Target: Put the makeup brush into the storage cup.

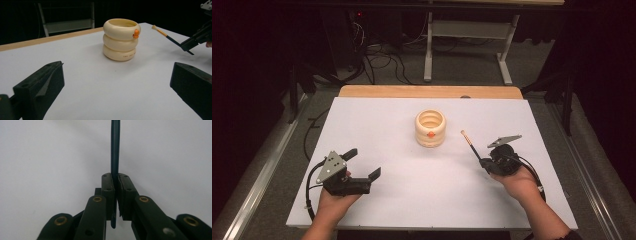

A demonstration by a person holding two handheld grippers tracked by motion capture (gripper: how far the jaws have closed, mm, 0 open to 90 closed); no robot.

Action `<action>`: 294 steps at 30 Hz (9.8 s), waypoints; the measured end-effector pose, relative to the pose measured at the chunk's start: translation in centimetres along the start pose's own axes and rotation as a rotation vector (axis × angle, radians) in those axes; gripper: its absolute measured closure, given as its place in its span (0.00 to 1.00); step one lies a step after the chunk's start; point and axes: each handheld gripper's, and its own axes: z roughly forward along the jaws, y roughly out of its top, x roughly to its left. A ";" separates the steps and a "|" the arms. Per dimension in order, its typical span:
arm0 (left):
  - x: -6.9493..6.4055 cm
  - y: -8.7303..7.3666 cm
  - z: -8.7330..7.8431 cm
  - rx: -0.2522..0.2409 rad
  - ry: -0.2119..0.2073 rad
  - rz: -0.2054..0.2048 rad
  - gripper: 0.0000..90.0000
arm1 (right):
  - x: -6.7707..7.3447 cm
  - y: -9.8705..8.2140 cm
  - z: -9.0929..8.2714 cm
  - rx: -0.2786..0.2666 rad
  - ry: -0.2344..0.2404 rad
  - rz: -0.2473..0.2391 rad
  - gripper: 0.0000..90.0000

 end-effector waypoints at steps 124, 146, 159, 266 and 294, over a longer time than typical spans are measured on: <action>-2.6 2.5 7.9 0.054 -0.044 -0.028 0.00 | 1.0 -3.7 -1.3 -0.627 -0.018 0.028 0.96; -3.5 2.3 7.3 0.025 -0.097 -0.037 0.00 | 4.7 -0.7 -1.3 -0.660 0.058 -0.075 0.96; -3.9 2.4 7.1 0.017 -0.112 -0.027 0.00 | 7.2 0.8 -0.2 -0.693 0.094 -0.127 0.96; -5.3 2.2 6.6 -0.033 -0.381 -0.156 0.82 | 13.9 -0.8 3.2 -0.639 0.235 -0.285 0.96; -5.3 2.2 6.6 -0.052 -0.418 -0.145 0.92 | 14.1 -0.8 3.2 -0.632 0.225 -0.286 0.96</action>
